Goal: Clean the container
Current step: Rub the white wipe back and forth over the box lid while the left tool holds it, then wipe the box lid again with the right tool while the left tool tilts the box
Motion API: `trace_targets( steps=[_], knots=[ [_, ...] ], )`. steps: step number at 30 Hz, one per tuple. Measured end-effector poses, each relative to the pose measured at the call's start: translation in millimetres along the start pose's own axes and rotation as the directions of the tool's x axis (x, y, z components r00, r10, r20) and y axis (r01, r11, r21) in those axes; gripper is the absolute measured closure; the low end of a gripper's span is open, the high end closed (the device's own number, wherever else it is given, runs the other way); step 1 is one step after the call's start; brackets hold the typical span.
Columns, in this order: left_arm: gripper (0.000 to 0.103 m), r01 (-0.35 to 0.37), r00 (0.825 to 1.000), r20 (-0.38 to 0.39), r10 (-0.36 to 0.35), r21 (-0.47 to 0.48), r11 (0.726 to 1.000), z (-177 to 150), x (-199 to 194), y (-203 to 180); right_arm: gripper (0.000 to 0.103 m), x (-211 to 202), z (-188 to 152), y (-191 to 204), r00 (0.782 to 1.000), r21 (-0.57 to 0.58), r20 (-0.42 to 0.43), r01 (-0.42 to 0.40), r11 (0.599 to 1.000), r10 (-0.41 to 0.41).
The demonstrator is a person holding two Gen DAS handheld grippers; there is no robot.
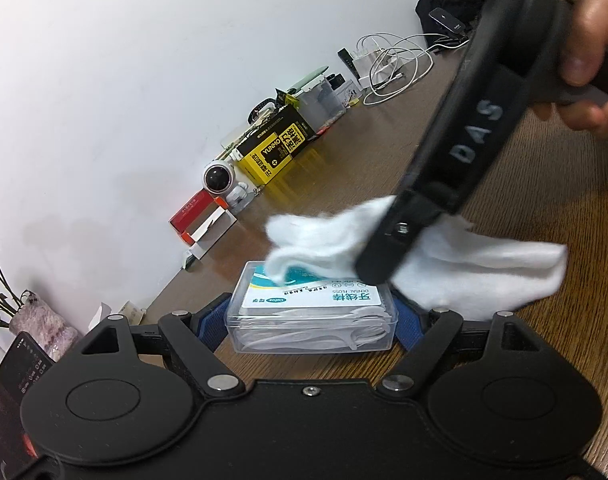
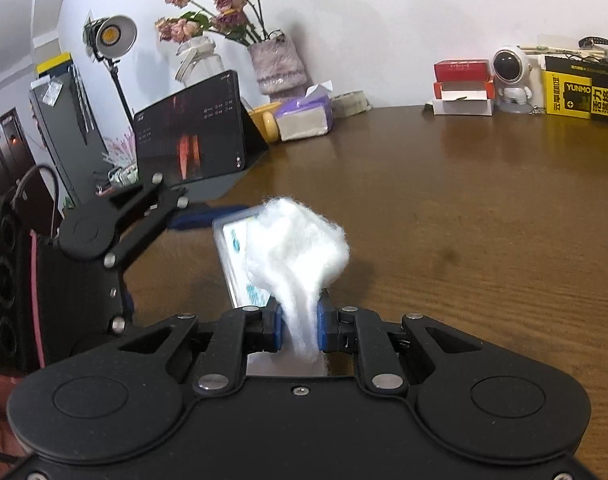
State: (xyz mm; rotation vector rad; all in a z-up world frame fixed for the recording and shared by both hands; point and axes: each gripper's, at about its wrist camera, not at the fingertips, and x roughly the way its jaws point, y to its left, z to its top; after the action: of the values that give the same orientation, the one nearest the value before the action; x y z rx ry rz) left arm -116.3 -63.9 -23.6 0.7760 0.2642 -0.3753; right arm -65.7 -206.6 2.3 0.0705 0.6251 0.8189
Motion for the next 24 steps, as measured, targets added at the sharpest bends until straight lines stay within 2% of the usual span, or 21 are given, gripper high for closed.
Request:
trace_targets(
  steps=[5,13,19,24],
  knots=[
    [0.023,-0.001,1.000,0.001,0.001,0.001,1.000,-0.4,0.6,-0.3,0.087,-2.5,-2.1,10.8,1.000,-0.027,-0.009,0.006,1.000,-0.006],
    [0.023,-0.002,1.000,0.000,0.002,0.001,1.000,1.0,-3.7,-2.1,0.087,4.4,12.8,25.2,0.999,-0.072,0.049,-0.009,0.997,0.012],
    [0.023,-0.001,1.000,0.000,0.001,0.000,1.000,1.0,-2.7,-2.0,0.087,13.2,27.7,19.8,0.996,-0.086,0.076,0.054,0.995,-0.047],
    [0.023,-0.001,1.000,0.000,0.001,0.000,1.000,0.9,-1.9,-2.0,0.087,12.8,22.9,9.7,0.992,-0.061,0.079,0.107,0.992,-0.102]
  ],
)
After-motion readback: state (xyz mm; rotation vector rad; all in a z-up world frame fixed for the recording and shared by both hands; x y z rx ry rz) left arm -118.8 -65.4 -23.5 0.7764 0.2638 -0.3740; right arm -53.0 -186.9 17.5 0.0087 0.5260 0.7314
